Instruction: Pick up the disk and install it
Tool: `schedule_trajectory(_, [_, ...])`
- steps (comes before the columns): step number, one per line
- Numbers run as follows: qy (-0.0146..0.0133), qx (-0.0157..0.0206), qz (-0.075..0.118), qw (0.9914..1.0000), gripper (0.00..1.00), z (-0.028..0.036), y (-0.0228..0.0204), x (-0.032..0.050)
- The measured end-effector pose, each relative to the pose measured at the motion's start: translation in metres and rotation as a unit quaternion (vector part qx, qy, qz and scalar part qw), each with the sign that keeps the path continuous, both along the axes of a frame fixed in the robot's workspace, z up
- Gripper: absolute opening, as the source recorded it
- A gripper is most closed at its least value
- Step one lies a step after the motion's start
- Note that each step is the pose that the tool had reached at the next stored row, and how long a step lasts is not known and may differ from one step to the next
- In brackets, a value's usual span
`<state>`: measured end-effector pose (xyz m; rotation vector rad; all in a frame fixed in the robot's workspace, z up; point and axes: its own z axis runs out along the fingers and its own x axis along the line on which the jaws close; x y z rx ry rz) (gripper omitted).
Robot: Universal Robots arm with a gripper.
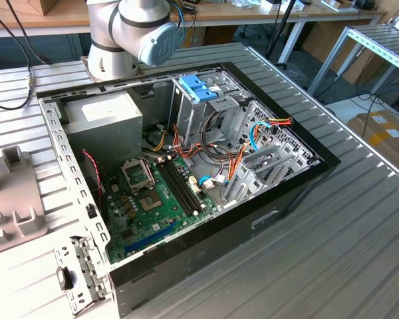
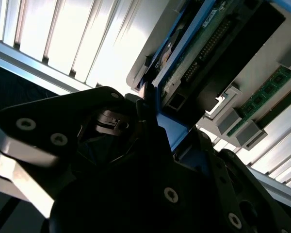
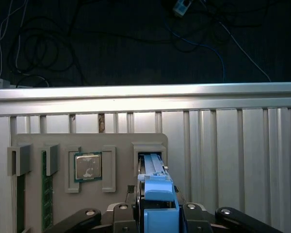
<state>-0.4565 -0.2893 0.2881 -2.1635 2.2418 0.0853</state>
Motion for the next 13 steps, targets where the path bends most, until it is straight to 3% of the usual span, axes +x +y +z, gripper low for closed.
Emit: schedule_trajectory(13, [0.0, 0.0011, 0.0, 1.0, 0.37, 0.0038, 0.0, 0.0])
